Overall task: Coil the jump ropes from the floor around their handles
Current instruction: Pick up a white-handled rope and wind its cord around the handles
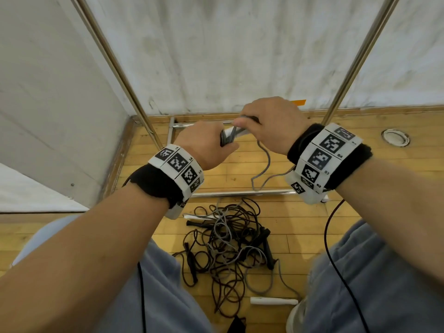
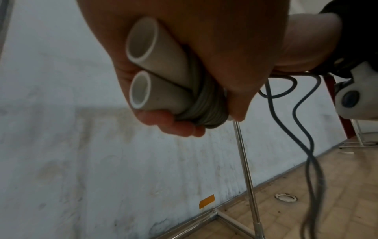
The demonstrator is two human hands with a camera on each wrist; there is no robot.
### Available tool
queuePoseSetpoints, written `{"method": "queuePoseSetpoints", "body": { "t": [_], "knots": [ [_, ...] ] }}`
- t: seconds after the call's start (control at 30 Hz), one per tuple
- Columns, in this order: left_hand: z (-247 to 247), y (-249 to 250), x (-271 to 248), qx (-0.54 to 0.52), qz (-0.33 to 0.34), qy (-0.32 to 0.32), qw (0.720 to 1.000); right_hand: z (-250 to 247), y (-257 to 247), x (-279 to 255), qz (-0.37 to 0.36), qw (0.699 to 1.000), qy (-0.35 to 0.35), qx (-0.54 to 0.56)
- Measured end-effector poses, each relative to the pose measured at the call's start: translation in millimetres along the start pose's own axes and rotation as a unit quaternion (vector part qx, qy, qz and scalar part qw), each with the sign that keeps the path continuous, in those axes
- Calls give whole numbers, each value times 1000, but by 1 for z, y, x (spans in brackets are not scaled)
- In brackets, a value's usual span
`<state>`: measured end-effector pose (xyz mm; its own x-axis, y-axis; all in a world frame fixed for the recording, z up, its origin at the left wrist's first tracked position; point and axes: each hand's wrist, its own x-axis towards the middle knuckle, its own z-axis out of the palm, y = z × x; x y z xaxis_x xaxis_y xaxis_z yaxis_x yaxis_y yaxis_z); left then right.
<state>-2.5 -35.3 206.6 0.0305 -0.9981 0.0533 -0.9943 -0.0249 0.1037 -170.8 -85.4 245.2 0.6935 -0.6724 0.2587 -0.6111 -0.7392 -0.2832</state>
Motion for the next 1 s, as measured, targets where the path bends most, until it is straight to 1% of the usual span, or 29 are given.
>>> {"method": "queuePoseSetpoints", "body": {
  "t": [0.1, 0.17, 0.3, 0.43, 0.5, 0.57, 0.63, 0.67, 0.77, 0.87, 0.9, 1.0],
  "knots": [
    [0, 5, -3, -15, 24, -26, 999, -3, 11, 1, 38, 999, -7, -13],
    [-2, 9, -6, -39, 38, -26, 998, -4, 17, 4, 65, 998, -10, -3],
    [-11, 13, -9, -78, 68, -9, 995, -7, 26, 8, 101, 990, -19, 101],
    [-20, 15, -13, -124, 114, -11, 986, -13, 34, 5, 129, 967, -76, 205],
    [-27, 16, -15, -146, 135, 5, 980, -15, 36, 4, 140, 955, -89, 246],
    [-32, 17, -16, -163, 140, 26, 976, -14, 36, 4, 139, 946, -97, 275],
    [-36, 19, -18, -202, 131, 50, 969, -12, 32, 3, 115, 947, -109, 280],
    [-37, 20, -18, -237, 123, 65, 962, -10, 28, 3, 105, 946, -109, 287],
    [-42, 25, -17, -348, 89, 109, 927, -3, 14, 3, 109, 942, -83, 307],
    [-48, 28, -13, -409, 33, 140, 901, 1, 8, 6, 125, 901, -63, 412],
    [-49, 27, -11, -424, 13, 149, 893, 2, 9, 6, 117, 898, -68, 420],
    [-50, 21, -5, -469, -34, 182, 864, 10, 5, 6, 92, 922, -111, 359]
  ]
}}
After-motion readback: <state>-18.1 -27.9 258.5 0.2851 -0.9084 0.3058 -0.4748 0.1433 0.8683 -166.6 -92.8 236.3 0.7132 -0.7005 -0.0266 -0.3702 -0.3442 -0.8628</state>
